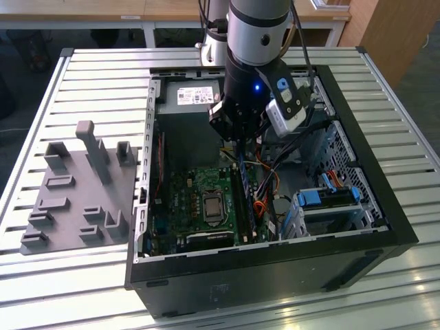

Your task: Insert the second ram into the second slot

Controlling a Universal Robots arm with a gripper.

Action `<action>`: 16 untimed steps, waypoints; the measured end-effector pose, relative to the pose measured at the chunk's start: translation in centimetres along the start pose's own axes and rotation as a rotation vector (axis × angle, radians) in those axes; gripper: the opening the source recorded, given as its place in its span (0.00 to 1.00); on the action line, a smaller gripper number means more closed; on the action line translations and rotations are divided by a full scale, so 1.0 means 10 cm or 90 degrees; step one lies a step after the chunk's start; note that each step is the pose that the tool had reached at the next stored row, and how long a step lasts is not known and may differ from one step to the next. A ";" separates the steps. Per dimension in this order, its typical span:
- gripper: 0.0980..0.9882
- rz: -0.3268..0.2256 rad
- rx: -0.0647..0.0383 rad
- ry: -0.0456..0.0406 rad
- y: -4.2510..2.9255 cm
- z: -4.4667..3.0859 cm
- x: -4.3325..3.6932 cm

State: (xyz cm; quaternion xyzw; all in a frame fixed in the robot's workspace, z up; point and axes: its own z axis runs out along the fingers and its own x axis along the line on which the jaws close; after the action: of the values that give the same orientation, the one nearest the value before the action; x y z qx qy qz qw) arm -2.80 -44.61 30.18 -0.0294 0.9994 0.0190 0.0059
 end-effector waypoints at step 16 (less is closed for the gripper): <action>0.04 0.005 0.000 -0.0002 -0.004 0.097 0.001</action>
State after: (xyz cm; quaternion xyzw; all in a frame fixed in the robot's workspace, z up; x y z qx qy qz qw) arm -2.80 -44.61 29.21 -0.0255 0.9995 0.0187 0.0060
